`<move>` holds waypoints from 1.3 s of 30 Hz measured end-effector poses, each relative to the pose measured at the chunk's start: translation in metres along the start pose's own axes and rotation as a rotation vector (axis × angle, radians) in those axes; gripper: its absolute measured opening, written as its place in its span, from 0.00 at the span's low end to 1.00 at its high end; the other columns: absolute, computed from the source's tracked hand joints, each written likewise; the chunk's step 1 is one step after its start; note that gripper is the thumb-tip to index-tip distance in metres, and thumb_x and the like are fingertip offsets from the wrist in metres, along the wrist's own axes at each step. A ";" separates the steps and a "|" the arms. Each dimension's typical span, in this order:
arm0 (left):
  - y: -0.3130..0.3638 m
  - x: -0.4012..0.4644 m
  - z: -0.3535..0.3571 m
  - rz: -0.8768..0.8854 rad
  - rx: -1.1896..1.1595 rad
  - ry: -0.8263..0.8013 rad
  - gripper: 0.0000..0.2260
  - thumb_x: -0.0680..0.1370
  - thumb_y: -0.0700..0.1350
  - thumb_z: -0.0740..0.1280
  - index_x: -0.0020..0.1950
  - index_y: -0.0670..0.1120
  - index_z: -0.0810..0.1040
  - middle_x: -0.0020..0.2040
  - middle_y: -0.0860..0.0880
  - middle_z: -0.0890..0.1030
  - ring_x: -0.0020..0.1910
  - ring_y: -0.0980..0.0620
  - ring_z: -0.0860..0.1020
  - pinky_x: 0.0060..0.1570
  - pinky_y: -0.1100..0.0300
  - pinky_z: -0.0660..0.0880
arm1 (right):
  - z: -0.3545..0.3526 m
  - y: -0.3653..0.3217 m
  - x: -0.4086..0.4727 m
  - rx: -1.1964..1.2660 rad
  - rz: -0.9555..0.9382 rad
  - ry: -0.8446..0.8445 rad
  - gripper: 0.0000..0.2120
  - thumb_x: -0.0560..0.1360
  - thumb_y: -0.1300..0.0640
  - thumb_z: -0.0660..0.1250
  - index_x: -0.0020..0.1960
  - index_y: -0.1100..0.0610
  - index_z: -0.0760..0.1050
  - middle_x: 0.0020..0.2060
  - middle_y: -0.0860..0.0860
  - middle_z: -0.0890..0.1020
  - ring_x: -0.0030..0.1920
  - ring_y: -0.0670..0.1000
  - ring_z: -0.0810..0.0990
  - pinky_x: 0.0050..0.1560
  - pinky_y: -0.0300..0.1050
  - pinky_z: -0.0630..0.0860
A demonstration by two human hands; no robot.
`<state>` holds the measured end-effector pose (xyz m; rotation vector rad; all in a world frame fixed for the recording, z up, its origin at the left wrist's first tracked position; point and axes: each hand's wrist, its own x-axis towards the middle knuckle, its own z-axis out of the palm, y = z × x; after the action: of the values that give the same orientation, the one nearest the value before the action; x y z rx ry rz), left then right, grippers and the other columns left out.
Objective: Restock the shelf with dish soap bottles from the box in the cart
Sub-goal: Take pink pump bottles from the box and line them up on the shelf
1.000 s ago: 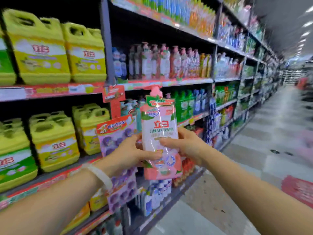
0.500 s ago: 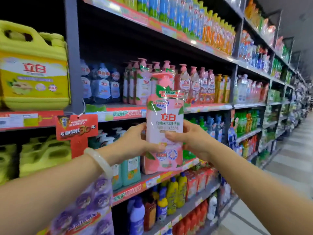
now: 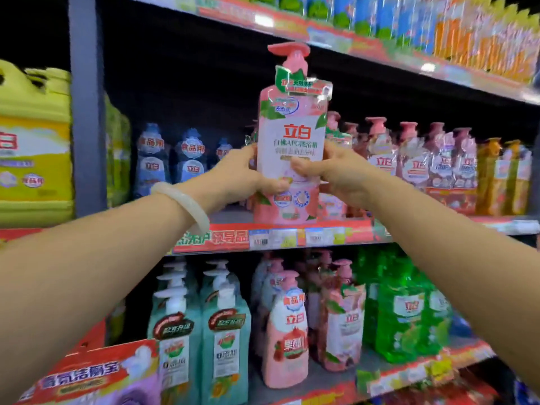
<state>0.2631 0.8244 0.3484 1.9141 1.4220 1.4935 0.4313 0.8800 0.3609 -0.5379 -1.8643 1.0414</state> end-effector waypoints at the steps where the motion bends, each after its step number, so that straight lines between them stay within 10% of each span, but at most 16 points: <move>1: 0.000 0.010 0.003 -0.001 -0.002 0.019 0.27 0.69 0.39 0.76 0.66 0.48 0.73 0.53 0.49 0.82 0.47 0.51 0.82 0.42 0.60 0.81 | -0.006 0.002 0.012 0.001 -0.011 -0.010 0.13 0.75 0.64 0.67 0.56 0.54 0.74 0.43 0.46 0.83 0.36 0.41 0.83 0.33 0.35 0.78; 9: -0.028 0.059 0.023 -0.112 -0.028 0.119 0.25 0.72 0.36 0.73 0.67 0.45 0.71 0.46 0.52 0.80 0.40 0.55 0.80 0.30 0.68 0.77 | -0.025 0.047 0.081 0.039 -0.023 -0.046 0.19 0.73 0.66 0.69 0.63 0.57 0.71 0.54 0.54 0.82 0.49 0.52 0.82 0.44 0.44 0.79; 26: -0.081 0.104 0.034 -0.181 -0.001 0.072 0.31 0.70 0.37 0.74 0.71 0.49 0.67 0.60 0.46 0.79 0.55 0.46 0.80 0.55 0.49 0.79 | -0.027 0.094 0.110 -0.043 0.028 0.018 0.21 0.73 0.64 0.70 0.64 0.58 0.69 0.58 0.55 0.80 0.58 0.54 0.79 0.61 0.51 0.75; 34: -0.086 0.105 0.037 -0.180 -0.046 0.101 0.33 0.70 0.37 0.75 0.71 0.48 0.64 0.58 0.45 0.80 0.51 0.46 0.82 0.45 0.54 0.81 | -0.030 0.078 0.103 -0.896 0.056 0.168 0.27 0.70 0.38 0.68 0.29 0.57 0.62 0.12 0.48 0.67 0.25 0.49 0.68 0.26 0.42 0.65; 39: -0.088 0.104 0.045 -0.173 -0.048 0.145 0.36 0.69 0.36 0.75 0.72 0.48 0.62 0.56 0.45 0.80 0.45 0.50 0.82 0.33 0.64 0.78 | -0.034 0.090 0.097 -0.848 0.158 0.141 0.29 0.68 0.33 0.67 0.31 0.61 0.68 0.23 0.54 0.76 0.33 0.57 0.80 0.45 0.51 0.81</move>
<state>0.2535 0.9646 0.3218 1.6376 1.5543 1.5955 0.4074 1.0134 0.3420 -1.2225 -2.1065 0.2394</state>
